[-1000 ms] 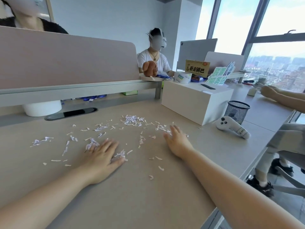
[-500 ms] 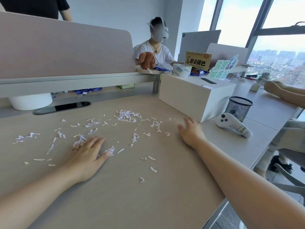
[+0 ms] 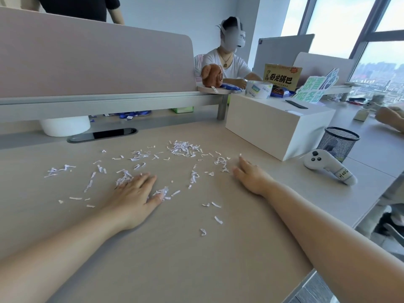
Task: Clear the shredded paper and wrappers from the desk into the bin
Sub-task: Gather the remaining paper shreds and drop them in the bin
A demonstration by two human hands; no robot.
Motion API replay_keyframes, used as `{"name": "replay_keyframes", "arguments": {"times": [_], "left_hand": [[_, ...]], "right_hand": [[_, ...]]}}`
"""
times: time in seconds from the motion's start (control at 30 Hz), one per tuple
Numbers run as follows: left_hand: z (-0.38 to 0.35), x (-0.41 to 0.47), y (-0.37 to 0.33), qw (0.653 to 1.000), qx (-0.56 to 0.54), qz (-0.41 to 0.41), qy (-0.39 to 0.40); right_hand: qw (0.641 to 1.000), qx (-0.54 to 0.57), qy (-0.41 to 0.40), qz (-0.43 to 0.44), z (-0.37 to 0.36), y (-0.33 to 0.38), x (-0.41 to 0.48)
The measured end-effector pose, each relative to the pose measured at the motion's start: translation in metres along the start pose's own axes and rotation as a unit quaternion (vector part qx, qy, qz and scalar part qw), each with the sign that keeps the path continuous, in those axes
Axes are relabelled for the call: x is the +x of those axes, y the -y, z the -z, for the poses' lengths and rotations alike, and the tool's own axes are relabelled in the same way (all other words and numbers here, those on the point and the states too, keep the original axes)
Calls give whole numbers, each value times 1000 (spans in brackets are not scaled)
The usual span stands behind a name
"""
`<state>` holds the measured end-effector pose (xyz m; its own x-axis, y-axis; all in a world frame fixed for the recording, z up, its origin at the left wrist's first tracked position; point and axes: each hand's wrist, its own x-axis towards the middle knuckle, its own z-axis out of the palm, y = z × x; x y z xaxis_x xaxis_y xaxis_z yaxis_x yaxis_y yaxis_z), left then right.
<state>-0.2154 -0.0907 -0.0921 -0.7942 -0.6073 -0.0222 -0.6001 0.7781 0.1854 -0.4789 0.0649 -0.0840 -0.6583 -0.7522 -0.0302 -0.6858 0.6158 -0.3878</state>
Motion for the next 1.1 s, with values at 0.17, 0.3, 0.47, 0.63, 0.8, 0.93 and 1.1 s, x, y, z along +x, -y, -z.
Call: {"name": "replay_keyframes", "arguments": {"times": [0.17, 0.3, 0.47, 0.63, 0.8, 0.93, 1.1], "left_hand": [[-2, 1, 1, 1000, 5, -2, 3], [0, 0, 0, 1000, 13, -7, 7], [2, -1, -2, 1000, 1, -14, 7], [0, -4, 0, 999, -25, -22, -9], [6, -10, 4, 999, -19, -43, 12], [9, 6, 19, 996, 48, -53, 59], [12, 31, 28, 996, -2, -43, 77]], "right_hand": [[974, 151, 117, 119, -19, 66, -35], [969, 80, 147, 182, -7, 65, -63], [956, -135, 146, 215, -29, 68, -80], [979, -81, 77, 170, -44, 100, -45], [977, -85, 47, 190, -41, 101, -40], [979, -127, 55, 152, -48, 96, -37], [983, 102, 11, 149, -33, 96, 7]]}}
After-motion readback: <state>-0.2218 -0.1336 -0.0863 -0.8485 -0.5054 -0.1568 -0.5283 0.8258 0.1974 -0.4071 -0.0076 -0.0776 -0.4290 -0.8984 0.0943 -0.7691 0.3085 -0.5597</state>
